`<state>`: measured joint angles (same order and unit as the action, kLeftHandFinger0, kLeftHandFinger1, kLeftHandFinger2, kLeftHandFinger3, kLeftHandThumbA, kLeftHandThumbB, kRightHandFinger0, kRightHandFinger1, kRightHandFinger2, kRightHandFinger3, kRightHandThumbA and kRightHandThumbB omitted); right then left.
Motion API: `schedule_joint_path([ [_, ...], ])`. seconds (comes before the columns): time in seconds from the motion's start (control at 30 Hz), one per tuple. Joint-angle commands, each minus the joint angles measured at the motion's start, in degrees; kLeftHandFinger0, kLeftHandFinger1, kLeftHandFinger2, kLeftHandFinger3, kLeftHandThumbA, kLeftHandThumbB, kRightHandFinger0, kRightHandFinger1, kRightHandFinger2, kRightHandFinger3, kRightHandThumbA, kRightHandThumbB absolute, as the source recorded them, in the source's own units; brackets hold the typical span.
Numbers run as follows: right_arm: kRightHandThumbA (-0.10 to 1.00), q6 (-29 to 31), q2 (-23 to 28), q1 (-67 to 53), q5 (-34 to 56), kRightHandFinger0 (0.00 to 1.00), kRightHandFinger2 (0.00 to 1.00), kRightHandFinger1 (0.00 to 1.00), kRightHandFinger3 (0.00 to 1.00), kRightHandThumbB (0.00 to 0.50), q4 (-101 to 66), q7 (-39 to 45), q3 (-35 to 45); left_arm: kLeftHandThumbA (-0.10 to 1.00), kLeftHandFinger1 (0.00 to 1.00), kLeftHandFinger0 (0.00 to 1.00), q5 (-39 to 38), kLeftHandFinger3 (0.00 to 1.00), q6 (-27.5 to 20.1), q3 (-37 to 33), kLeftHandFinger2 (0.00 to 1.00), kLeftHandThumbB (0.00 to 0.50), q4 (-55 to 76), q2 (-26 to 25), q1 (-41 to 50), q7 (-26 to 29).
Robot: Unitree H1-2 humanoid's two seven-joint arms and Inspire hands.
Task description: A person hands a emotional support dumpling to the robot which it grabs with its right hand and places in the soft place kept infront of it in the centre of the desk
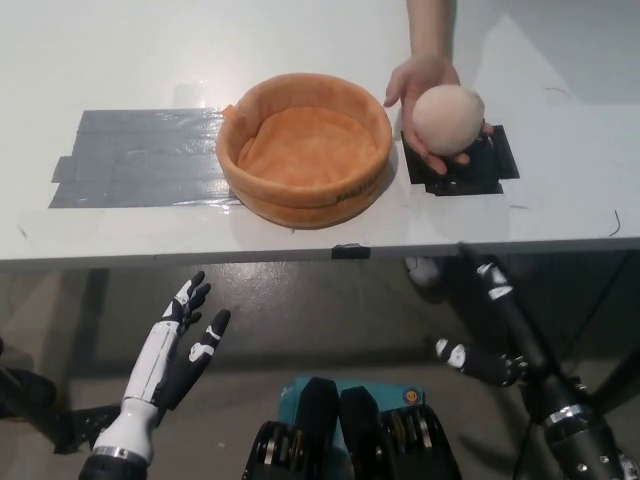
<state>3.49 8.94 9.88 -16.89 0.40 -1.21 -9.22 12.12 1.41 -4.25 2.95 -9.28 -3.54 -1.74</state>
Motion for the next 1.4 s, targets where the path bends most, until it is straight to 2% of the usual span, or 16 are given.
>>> schedule_joint_path([
  [0.0, 0.82, 2.07, -0.66, 2.24, -4.19, 1.0, 1.0, 1.0, 1.0, 0.21, -7.96, -5.22, 3.5, 0.83, 1.0, 1.0, 0.27, 1.0, -1.61, 0.04, 1.0, 0.001, 2.11, -0.32, 0.33, 0.01],
  [0.1, 0.87, -2.74, 0.3, 5.61, -6.33, 1.0, 1.0, 1.0, 1.0, 0.239, -12.63, -4.03, 5.45, 0.82, 1.0, 1.0, 0.41, 1.0, -1.63, -0.03, 1.0, 0.002, 2.04, -0.25, 0.36, 0.04],
  [0.13, 0.94, -3.21, 0.31, 5.67, -6.55, 1.0, 1.0, 1.0, 1.0, 0.212, -13.16, -3.65, 5.54, 0.82, 1.0, 1.0, 0.48, 1.0, -1.73, -0.03, 1.0, 0.003, 2.28, -0.19, 1.05, 0.15],
  [0.17, 0.88, -6.28, 1.46, 9.34, -7.01, 1.0, 1.0, 1.0, 1.0, 0.26, -14.38, -2.21, 6.61, 0.82, 1.0, 1.0, 0.81, 1.0, -0.97, -0.16, 1.0, 0.012, 2.9, -0.13, 1.39, 0.09],
  [0.2, 0.88, -7.11, 1.66, 10.11, -7.17, 1.0, 1.0, 1.0, 1.0, 0.265, -14.67, -1.85, 6.85, 0.83, 1.0, 1.0, 0.97, 1.0, -0.76, -0.21, 1.0, 0.014, 3.07, -0.12, 1.45, 0.08],
  [0.23, 0.88, -10.49, 2.46, 13.64, -7.99, 1.0, 1.0, 1.0, 1.0, 0.297, -14.59, -0.64, 7.4, 0.83, 1.0, 1.0, 1.27, 1.0, -0.62, -0.28, 1.0, 0.014, 3.22, -0.11, 1.36, 0.11],
  [0.33, 0.88, -14.61, 4.71, 20.77, -9.6, 1.0, 1.0, 1.0, 1.0, 0.3, -11.46, 1.4, 7.31, 0.83, 1.0, 1.0, 0.99, 1.0, -0.5, -0.07, 1.0, 0.018, 3.27, 0.09, 1.16, 0.17],
  [0.47, 0.89, -18.5, 6.94, 29.38, -10.05, 1.0, 1.0, 1.0, 1.0, 0.359, -4.55, 4.23, 5.5, 0.82, 1.0, 1.0, 0.42, 1.0, -1.23, 0.19, 1.0, 0.008, 2.9, 0.08, 0.85, 0.12],
  [0.6, 0.87, -21.65, 7.97, 36.05, -10.95, 1.0, 1.0, 1.0, 1.0, 0.362, 2.39, 6.95, 2.76, 0.83, 1.0, 1.0, 0.86, 1.0, -0.77, 0.18, 1.0, 0.014, 3.02, -0.04, 0.7, 0.14],
  [0.73, 0.82, -22.67, 8.34, 42.25, -10.44, 1.0, 1.0, 1.0, 1.0, 0.404, 11.81, 8.47, 0.55, 0.84, 1.0, 1.0, 0.85, 1.0, -0.72, 0.06, 1.0, 0.012, 3.08, -0.09, 0.46, -0.06],
  [0.83, 0.81, -23.02, 8.34, 45.11, -10.44, 1.0, 1.0, 1.0, 1.0, 0.398, 16.69, 9.39, -0.86, 0.84, 1.0, 1.0, 0.83, 1.0, -0.57, 0.09, 1.0, 0.015, 3.24, -0.16, 0.27, -0.14],
  [1.0, 0.88, -21.55, 7.59, 50.52, -10.02, 1.0, 1.0, 1.0, 1.0, 0.431, 27.57, 10.74, -4.03, 0.86, 1.0, 1.0, 1.09, 1.0, -0.35, 0.09, 1.0, 0.018, 3.46, -0.27, -0.16, -0.2],
  [1.37, 0.94, -20.79, 5.11, 52.21, -9.07, 1.0, 1.0, 1.0, 1.0, 0.432, 37.3, 13.04, -7.45, 0.87, 1.0, 1.0, 0.88, 1.0, -0.81, 0.11, 1.0, 0.023, 3.26, -0.3, -0.42, -0.29],
])
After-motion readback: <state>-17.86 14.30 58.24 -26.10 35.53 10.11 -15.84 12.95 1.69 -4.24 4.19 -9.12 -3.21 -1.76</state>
